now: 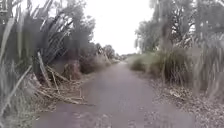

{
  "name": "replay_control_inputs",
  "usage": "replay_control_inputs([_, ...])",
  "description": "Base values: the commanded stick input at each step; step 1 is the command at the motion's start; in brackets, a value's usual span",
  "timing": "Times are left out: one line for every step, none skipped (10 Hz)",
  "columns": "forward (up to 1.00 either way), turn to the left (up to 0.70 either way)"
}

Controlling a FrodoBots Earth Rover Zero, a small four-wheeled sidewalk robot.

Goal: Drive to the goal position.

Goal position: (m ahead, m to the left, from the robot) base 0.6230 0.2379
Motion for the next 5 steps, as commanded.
replay_control_inputs([1.0, 0.0])
replay_control_inputs([0.94, 0.0])
replay_control_inputs([0.83, 0.0])
replay_control_inputs([0.72, 0.0])
replay_control_inputs([0.61, 0.0])
